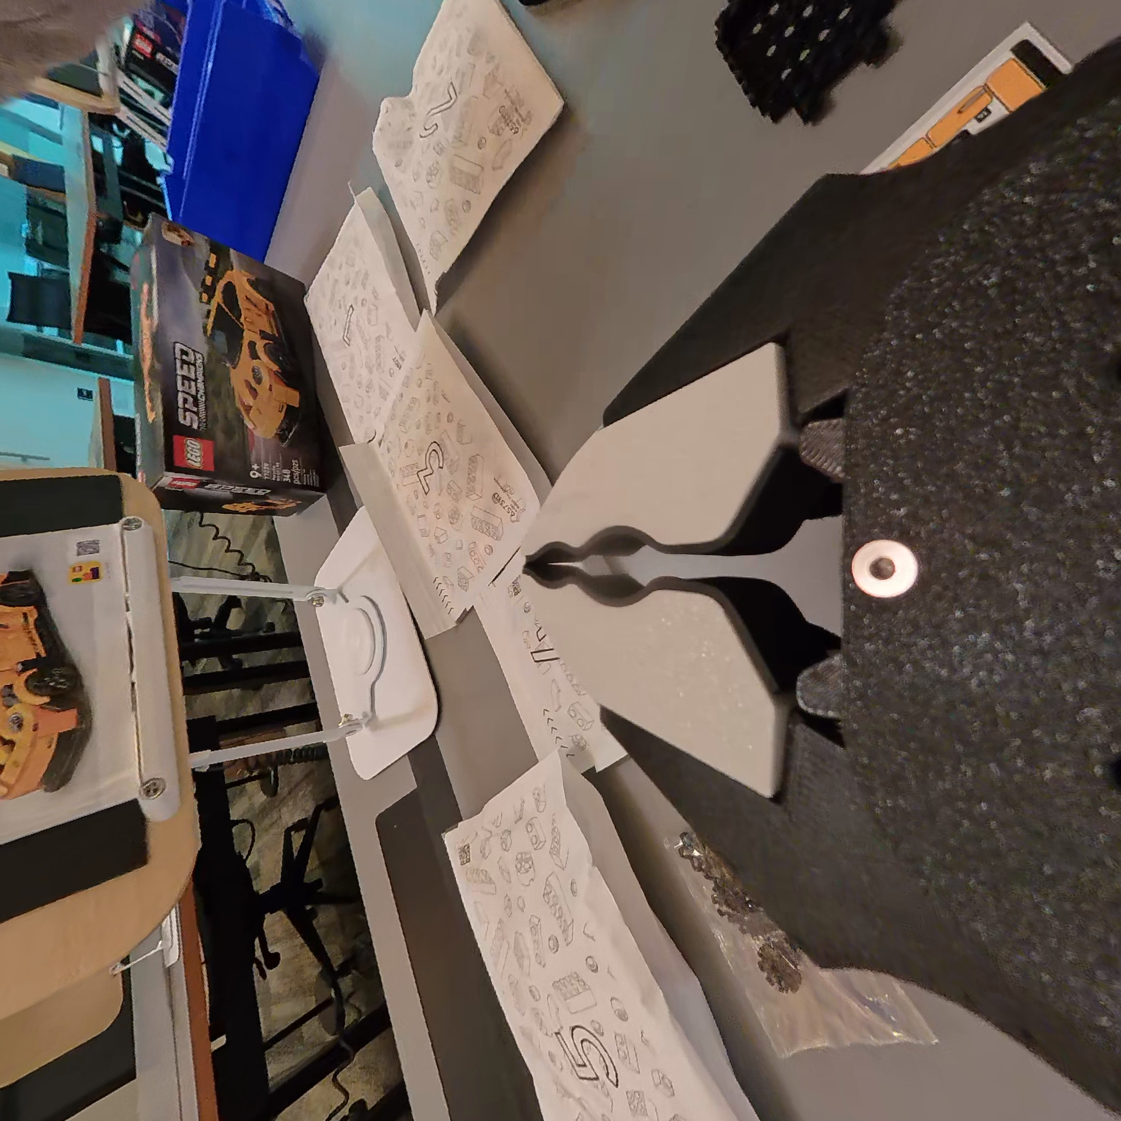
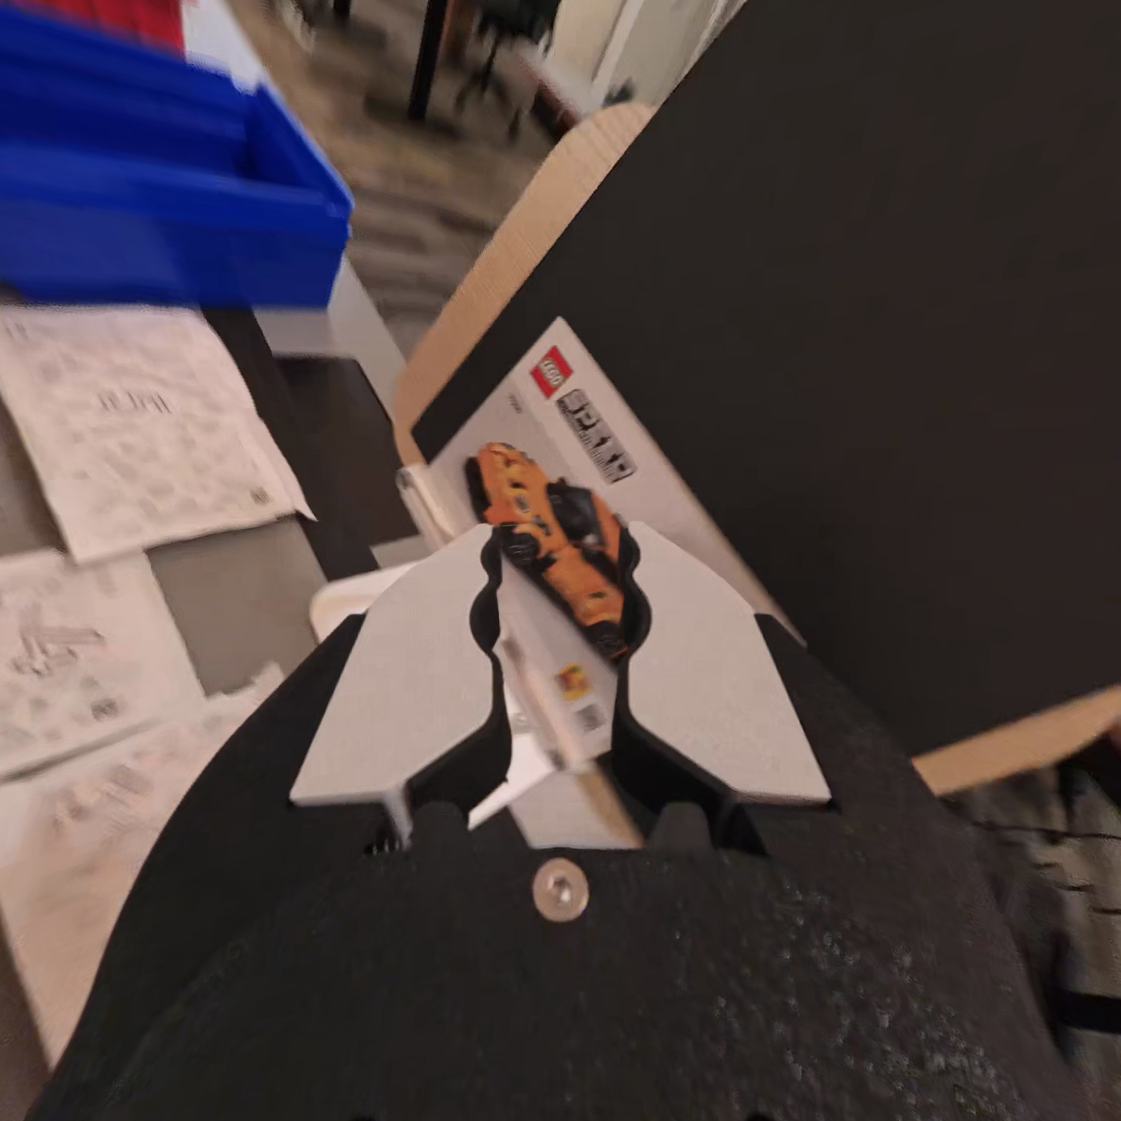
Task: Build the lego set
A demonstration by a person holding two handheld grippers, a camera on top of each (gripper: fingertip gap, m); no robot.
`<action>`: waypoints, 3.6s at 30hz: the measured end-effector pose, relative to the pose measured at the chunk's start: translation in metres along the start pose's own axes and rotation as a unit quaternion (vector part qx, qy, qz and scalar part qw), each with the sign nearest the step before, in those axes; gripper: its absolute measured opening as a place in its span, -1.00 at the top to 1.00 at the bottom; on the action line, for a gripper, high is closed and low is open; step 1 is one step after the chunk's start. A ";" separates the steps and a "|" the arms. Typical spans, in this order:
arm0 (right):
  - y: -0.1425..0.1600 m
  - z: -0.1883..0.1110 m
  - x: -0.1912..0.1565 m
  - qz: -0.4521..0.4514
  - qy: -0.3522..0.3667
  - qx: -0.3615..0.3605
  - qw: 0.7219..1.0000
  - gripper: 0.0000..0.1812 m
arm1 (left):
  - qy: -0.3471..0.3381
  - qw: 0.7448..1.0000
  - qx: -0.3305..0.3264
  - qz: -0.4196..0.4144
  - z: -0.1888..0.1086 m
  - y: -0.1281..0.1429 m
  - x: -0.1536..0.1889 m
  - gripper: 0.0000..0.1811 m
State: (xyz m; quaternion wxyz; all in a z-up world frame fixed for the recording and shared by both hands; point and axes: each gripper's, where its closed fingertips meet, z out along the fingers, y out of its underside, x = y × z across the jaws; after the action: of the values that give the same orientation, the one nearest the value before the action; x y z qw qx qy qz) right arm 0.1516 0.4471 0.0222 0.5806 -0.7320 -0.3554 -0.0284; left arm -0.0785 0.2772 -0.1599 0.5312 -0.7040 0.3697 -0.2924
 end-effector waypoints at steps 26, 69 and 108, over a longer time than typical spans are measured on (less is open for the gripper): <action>0.184 -0.181 -0.175 0.275 0.204 0.086 0.936 1.00 | -0.157 0.988 -0.009 0.011 -0.002 0.027 -0.010 1.00; 0.190 -0.171 -0.186 0.308 0.144 0.079 0.937 1.00 | -0.027 0.860 -0.390 0.328 0.021 0.078 -0.190 0.45; 0.189 -0.167 -0.194 0.309 0.112 0.079 0.941 1.00 | -0.101 0.902 -0.419 -0.020 0.029 0.080 -0.253 0.50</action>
State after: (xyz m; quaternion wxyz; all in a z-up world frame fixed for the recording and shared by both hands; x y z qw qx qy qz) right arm 0.1735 0.1932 -0.1683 0.6525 -0.7499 -0.0453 0.0987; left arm -0.2128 0.4903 -0.2500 0.2160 -0.8947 0.3879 -0.0487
